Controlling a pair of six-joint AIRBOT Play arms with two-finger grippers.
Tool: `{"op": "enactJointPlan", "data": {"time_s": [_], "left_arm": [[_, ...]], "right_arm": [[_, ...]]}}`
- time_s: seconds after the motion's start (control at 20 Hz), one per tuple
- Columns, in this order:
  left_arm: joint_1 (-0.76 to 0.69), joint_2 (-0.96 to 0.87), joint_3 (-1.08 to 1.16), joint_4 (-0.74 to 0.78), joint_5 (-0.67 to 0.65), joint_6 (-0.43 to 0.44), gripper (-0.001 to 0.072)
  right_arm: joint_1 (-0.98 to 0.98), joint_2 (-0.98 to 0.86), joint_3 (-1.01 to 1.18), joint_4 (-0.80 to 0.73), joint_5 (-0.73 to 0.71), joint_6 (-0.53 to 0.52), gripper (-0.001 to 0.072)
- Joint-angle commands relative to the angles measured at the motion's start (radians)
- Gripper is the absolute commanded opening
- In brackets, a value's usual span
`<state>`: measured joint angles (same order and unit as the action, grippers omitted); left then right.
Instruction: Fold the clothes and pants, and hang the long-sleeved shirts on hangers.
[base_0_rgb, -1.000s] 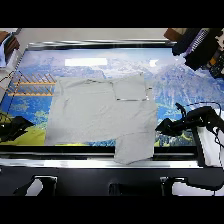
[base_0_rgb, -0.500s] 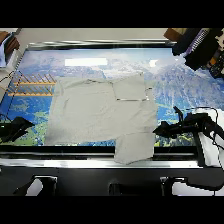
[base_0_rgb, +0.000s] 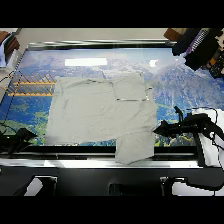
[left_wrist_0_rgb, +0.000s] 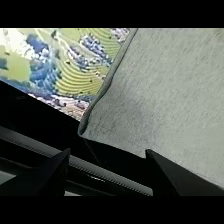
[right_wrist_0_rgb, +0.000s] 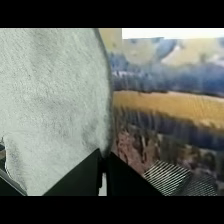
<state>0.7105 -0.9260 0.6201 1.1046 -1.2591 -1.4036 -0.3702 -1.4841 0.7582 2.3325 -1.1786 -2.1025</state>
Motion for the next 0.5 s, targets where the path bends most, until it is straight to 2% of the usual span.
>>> {"op": "enactJointPlan", "data": {"time_s": [0.0,0.1,0.45], "left_arm": [[0.017,-0.05,-0.089,-0.036,0.051,0.021,0.0556],[0.017,-0.093,-0.102,-0.071,0.058,0.047,0.0553],[0.012,-0.129,-0.103,-0.078,0.115,0.043,0.0533]], "right_arm": [[0.001,0.0,0.0,0.017,-0.032,0.0,0.0038],[0.001,0.0,0.0,0.017,-0.037,0.0,0.0038],[0.001,0.009,0.0,0.023,-0.05,0.0,0.0038]]}}
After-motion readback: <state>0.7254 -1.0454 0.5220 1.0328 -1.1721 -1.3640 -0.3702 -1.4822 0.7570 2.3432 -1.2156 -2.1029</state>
